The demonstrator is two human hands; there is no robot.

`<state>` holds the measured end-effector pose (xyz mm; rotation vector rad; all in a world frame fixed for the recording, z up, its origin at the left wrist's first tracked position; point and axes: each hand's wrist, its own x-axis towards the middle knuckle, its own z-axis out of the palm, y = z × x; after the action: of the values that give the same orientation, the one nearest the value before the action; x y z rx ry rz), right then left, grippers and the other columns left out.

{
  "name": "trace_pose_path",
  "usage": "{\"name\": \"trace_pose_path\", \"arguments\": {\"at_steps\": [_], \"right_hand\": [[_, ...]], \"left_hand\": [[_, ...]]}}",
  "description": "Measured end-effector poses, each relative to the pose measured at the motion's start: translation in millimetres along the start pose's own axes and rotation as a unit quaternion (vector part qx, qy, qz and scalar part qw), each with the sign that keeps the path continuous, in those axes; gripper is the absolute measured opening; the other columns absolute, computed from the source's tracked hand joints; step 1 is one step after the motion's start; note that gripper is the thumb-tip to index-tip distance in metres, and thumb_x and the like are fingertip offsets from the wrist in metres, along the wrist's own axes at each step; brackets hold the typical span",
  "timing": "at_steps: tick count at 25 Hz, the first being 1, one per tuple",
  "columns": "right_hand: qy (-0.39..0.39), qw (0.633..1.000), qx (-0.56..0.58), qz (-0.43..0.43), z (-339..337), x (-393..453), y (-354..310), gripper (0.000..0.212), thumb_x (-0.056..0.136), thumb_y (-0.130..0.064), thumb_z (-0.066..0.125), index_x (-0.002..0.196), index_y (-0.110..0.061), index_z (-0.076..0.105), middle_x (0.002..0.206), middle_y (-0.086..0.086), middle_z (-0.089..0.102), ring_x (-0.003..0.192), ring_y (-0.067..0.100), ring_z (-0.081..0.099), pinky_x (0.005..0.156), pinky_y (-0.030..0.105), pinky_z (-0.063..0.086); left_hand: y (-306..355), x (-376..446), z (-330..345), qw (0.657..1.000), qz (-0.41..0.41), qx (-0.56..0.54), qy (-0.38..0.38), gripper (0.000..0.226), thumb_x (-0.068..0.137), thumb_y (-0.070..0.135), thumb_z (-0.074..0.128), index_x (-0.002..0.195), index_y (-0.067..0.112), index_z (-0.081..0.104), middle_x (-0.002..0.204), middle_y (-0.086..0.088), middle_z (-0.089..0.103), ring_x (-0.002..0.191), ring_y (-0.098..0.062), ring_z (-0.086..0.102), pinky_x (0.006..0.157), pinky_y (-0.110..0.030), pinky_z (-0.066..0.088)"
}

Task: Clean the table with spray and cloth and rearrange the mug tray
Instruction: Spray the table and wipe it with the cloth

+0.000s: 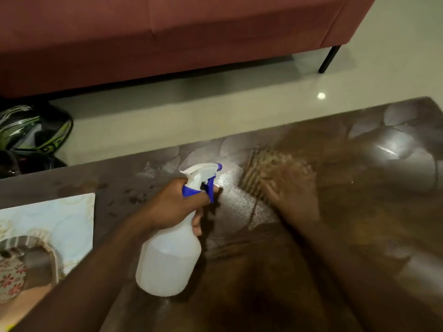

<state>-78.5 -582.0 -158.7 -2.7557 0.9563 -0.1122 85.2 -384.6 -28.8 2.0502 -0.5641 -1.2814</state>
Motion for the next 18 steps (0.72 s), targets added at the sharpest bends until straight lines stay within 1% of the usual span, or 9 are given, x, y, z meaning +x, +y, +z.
{"name": "trace_pose_path", "arguments": {"at_steps": [1,3,6,7,9,10,13,15,18], "right_hand": [[0.041,0.994,-0.004,0.101,-7.1,34.8,5.3,0.052,0.095,-0.054,0.027,0.142,-0.034,0.035,0.155,0.003,0.027,0.144,0.026,0.015,0.114,0.06,0.008],[-0.015,0.99,0.039,0.135,-5.2,78.3,-37.4,0.055,0.096,-0.053,0.026,0.147,-0.03,0.025,0.158,0.005,0.018,0.145,0.027,0.01,0.115,0.054,-0.001],[-0.031,0.987,0.034,-0.154,8.0,37.4,-76.2,0.052,0.095,-0.053,0.028,0.142,-0.031,0.037,0.153,0.003,0.031,0.143,0.023,0.019,0.117,0.052,0.003],[-0.039,0.988,0.03,-0.143,1.9,37.4,-56.7,0.049,0.095,-0.052,0.03,0.14,-0.034,0.038,0.153,0.001,0.031,0.143,0.022,0.02,0.116,0.053,0.004],[-0.017,0.997,0.038,0.062,-8.8,80.0,-43.4,0.048,0.095,-0.052,0.033,0.139,-0.033,0.039,0.153,0.005,0.029,0.142,0.029,0.02,0.115,0.056,0.008],[-0.022,0.994,0.051,0.097,-6.6,92.4,-67.5,0.051,0.095,-0.053,0.033,0.138,-0.028,0.041,0.151,0.009,0.033,0.14,0.033,0.023,0.114,0.056,0.01],[-0.062,0.981,0.103,-0.151,35.3,42.5,-171.7,0.051,0.092,-0.047,0.038,0.135,-0.021,0.046,0.141,0.009,0.046,0.136,0.03,0.032,0.113,0.055,0.015],[-0.02,0.957,0.071,-0.281,49.8,8.5,-173.6,0.051,0.09,-0.048,0.038,0.136,-0.028,0.046,0.143,0.002,0.046,0.137,0.024,0.032,0.115,0.051,0.011],[0.009,0.995,0.035,-0.094,42.0,70.8,-179.8,0.061,0.087,-0.057,0.017,0.139,-0.036,0.04,0.152,-0.001,0.033,0.143,0.025,0.02,0.112,0.047,-0.007]], "left_hand": [[1.1,4.2,-3.7,1.0,-0.002,0.003,-0.001,0.02,0.09,0.004,0.054,0.094,-0.013,0.065,0.047,-0.011,0.06,0.044,-0.02,0.063,0.054,-0.023,0.053],[0.0,19.3,-9.9,1.0,-0.003,0.002,0.013,0.021,0.09,0.002,0.054,0.092,-0.018,0.063,0.046,-0.011,0.059,0.042,-0.02,0.062,0.052,-0.022,0.053],[0.3,24.0,-21.2,0.999,-0.012,-0.017,0.031,0.019,0.09,0.001,0.054,0.084,-0.012,0.065,0.048,-0.012,0.059,0.043,-0.022,0.062,0.052,-0.026,0.053],[-1.8,21.1,-27.5,0.999,-0.015,-0.026,0.027,0.019,0.09,0.003,0.054,0.091,-0.013,0.064,0.049,-0.013,0.059,0.045,-0.024,0.063,0.054,-0.028,0.053],[-10.2,11.2,-38.8,0.999,-0.023,-0.043,0.015,0.024,0.091,0.007,0.055,0.106,-0.011,0.064,0.051,-0.012,0.06,0.048,-0.027,0.063,0.057,-0.033,0.056],[-17.4,7.7,-43.2,0.999,-0.026,-0.043,0.017,0.024,0.091,0.007,0.056,0.107,-0.008,0.065,0.05,-0.011,0.06,0.049,-0.027,0.063,0.059,-0.034,0.057],[-30.1,-10.6,-57.6,0.997,-0.021,-0.038,0.065,0.021,0.088,0.009,0.058,0.082,0.018,0.075,0.049,-0.011,0.06,0.05,-0.028,0.063,0.067,-0.038,0.06],[-35.6,-33.1,-70.7,0.995,-0.024,-0.072,0.066,0.022,0.085,0.012,0.058,0.075,0.021,0.076,0.05,-0.015,0.057,0.053,-0.032,0.062,0.07,-0.047,0.059],[-48.8,-60.0,-86.7,0.993,-0.026,-0.099,0.062,0.018,0.086,0.008,0.057,0.094,0.013,0.073,0.064,-0.032,0.058,0.055,-0.032,0.061,0.066,-0.045,0.057]]}}
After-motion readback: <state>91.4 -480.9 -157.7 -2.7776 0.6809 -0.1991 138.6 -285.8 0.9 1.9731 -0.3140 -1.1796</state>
